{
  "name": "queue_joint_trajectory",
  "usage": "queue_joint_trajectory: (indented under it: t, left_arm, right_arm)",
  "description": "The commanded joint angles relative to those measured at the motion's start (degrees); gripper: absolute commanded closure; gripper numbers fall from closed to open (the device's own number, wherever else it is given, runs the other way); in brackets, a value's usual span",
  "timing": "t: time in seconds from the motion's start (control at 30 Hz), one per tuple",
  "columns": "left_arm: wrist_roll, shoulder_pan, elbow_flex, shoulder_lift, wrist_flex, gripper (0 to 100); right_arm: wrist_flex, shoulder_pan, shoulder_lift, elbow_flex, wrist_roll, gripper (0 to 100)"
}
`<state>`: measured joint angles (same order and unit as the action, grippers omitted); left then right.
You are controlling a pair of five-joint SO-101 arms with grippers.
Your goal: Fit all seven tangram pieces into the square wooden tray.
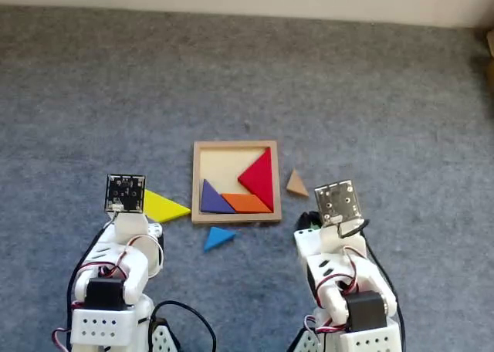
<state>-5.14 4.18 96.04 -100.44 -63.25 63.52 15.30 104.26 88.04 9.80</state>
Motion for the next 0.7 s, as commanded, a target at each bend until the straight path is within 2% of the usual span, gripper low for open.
queue_joint_trajectory:
  t: [0.0,0.17,0.27,0.67]
  left_arm:
    - [0.4,-0.5,1.3,-1.4,-0.1,99]
    - [0.4,-0.5,1.3,-1.4,-0.1,99]
    - [0.4,-0.5,1.3,-1.4,-0.1,99]
    - [0.4,-0.7,1.3,-1.4,-0.2,99]
  right_arm:
    - [-0.4,-2.0,0.3,0.7,0.7,96.4]
    - [-6.6,-2.6,0.3,10.8,0.4,96.4]
    - [-5.8,-2.9,0.3,16.9,0.4,96.8]
    - [-1.7,-4.1,0.2,16.5,0.3,96.9]
